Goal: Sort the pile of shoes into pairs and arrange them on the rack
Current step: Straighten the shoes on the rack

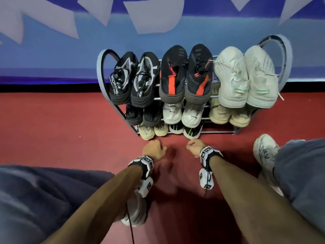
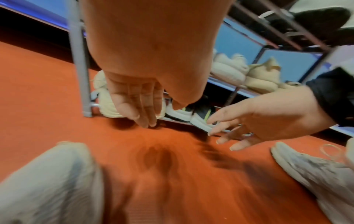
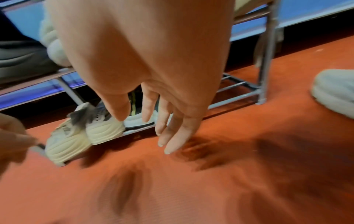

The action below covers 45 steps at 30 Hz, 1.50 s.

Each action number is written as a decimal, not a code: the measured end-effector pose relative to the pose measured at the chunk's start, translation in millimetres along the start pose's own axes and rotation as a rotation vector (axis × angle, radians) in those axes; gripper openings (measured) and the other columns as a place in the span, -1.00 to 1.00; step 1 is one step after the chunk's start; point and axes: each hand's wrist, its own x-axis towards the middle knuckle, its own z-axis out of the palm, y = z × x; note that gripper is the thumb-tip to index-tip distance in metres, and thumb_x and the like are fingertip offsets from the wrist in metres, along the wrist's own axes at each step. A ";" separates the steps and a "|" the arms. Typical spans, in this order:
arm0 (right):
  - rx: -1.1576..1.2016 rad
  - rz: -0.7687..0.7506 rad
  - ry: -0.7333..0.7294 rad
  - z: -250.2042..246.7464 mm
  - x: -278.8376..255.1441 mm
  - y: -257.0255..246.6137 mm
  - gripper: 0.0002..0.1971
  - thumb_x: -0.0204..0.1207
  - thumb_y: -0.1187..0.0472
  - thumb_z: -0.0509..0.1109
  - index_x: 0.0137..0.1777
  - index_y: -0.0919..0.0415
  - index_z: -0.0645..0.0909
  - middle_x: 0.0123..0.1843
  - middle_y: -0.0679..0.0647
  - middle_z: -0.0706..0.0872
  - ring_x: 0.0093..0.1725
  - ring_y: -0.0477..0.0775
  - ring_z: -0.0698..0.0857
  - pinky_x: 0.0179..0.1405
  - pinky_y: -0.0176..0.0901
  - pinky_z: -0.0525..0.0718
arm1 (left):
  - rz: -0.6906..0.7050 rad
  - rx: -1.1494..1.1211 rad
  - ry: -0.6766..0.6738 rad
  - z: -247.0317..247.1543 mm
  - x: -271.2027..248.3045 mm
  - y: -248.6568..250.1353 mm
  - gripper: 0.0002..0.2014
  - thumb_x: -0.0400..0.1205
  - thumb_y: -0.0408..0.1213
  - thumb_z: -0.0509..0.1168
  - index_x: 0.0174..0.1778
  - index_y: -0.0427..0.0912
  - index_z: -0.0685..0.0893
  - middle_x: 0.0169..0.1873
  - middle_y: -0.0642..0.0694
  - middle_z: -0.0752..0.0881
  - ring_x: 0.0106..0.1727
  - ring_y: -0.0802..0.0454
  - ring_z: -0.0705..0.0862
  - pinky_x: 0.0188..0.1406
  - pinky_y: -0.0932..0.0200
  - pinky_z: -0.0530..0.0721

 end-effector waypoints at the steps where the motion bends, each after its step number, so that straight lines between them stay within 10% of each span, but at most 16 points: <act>1: -0.010 -0.040 -0.018 10.0 1.0 -13.0 -0.69 0.55 0.19 0.46 0.28 0.15 0.64 0.25 0.18 0.73 0.12 0.13 0.72 0.04 -0.15 0.68 | -0.041 -0.019 -0.002 3.5 4.5 -17.3 -0.63 0.67 0.05 0.23 0.05 -0.24 0.63 0.03 -0.27 0.77 0.06 -0.31 0.74 -0.07 -0.04 0.66; 8: 0.028 -0.144 -0.031 79.9 49.7 -79.4 -0.21 0.48 0.01 0.47 0.67 -0.10 0.18 0.59 0.07 0.45 0.42 0.16 0.57 0.44 0.12 0.56 | -0.316 -0.319 0.046 11.8 45.0 -84.9 -0.37 0.74 0.07 0.21 0.48 -0.45 0.41 0.27 -0.46 0.68 0.29 -0.44 0.66 0.15 -0.12 0.59; 13: 0.224 0.024 -0.063 106.5 76.9 -96.9 -0.18 0.53 0.07 0.45 0.66 -0.13 0.00 0.40 0.01 0.51 0.30 0.26 0.66 -0.19 0.10 0.78 | -0.428 -0.566 0.072 19.0 66.4 -89.9 -0.46 0.72 0.00 0.29 0.38 -0.42 0.43 0.21 -0.40 0.70 0.25 -0.40 0.67 0.15 -0.09 0.59; 16: 0.313 0.061 -0.016 117.5 98.2 -91.9 -0.23 0.49 -0.02 0.48 0.56 -0.07 0.08 0.44 0.09 0.56 0.25 0.31 0.71 -0.40 -0.03 0.74 | -0.501 -0.773 0.097 32.4 79.8 -91.7 -0.42 0.70 0.06 0.30 0.35 -0.41 0.40 0.18 -0.38 0.72 0.22 -0.37 0.69 0.18 -0.10 0.62; 21: 0.422 0.040 0.167 135.0 130.0 -76.3 -0.27 0.37 -0.07 0.58 0.45 0.04 0.30 0.22 0.15 0.70 0.03 0.38 0.81 0.00 0.37 0.79 | -0.600 -1.058 0.210 101.4 125.0 -114.2 -0.02 0.33 0.47 0.26 0.20 -0.50 0.60 0.02 -0.47 0.77 0.06 -0.38 0.79 -0.03 -0.22 0.80; 26: 0.395 0.011 0.218 165.1 180.3 -45.8 -0.11 0.00 -0.28 0.43 0.37 -0.10 0.20 0.31 0.17 0.67 0.13 0.35 0.79 0.13 0.31 0.76 | -0.658 -1.362 0.196 75.5 120.0 -106.9 -0.40 0.50 -0.02 0.46 0.22 -0.36 0.38 -0.07 -0.35 0.77 -0.12 -0.29 0.85 -0.06 -0.30 0.84; 30: 0.425 0.022 0.172 148.1 108.3 -91.5 -0.21 0.44 0.19 0.51 0.63 0.05 0.21 0.11 0.07 0.73 0.10 0.34 0.79 0.05 0.23 0.81 | -0.673 -1.371 0.253 65.5 110.6 -106.8 -0.43 0.35 -0.07 0.41 0.15 -0.13 0.29 0.07 -0.26 0.65 0.06 -0.31 0.78 0.13 -0.30 0.78; 35: 0.484 0.033 0.056 137.8 98.3 -84.4 -0.25 0.65 0.37 0.35 0.73 0.04 0.06 0.34 0.09 0.46 -0.34 0.04 0.68 -0.51 -0.24 0.76 | -0.641 -1.312 0.337 51.3 95.6 -95.7 -0.68 0.57 -0.15 0.38 0.01 -0.12 0.34 -0.18 -0.09 0.57 -0.08 -0.23 0.73 0.13 -0.27 0.75; 40: 0.446 0.013 0.053 140.3 94.9 -80.2 -0.35 0.67 0.35 0.31 0.68 0.11 0.11 0.31 0.25 0.58 -0.38 0.04 0.68 -0.50 -0.20 0.77 | -0.661 -1.340 0.319 46.1 101.2 -97.9 -0.69 0.58 -0.22 0.39 -0.07 -0.07 0.32 -0.28 -0.10 0.57 -0.25 -0.22 0.76 -0.01 -0.26 0.81; 45: 0.467 0.025 0.124 147.2 87.6 -92.8 -0.37 0.65 0.18 0.37 0.64 0.06 0.16 0.10 0.16 0.71 -0.18 0.30 0.81 -0.04 0.21 0.81 | -0.675 -1.303 0.290 53.1 106.7 -101.8 -0.67 0.53 -0.16 0.38 -0.13 0.00 0.28 -0.16 -0.23 0.67 -0.16 -0.29 0.82 0.00 -0.32 0.80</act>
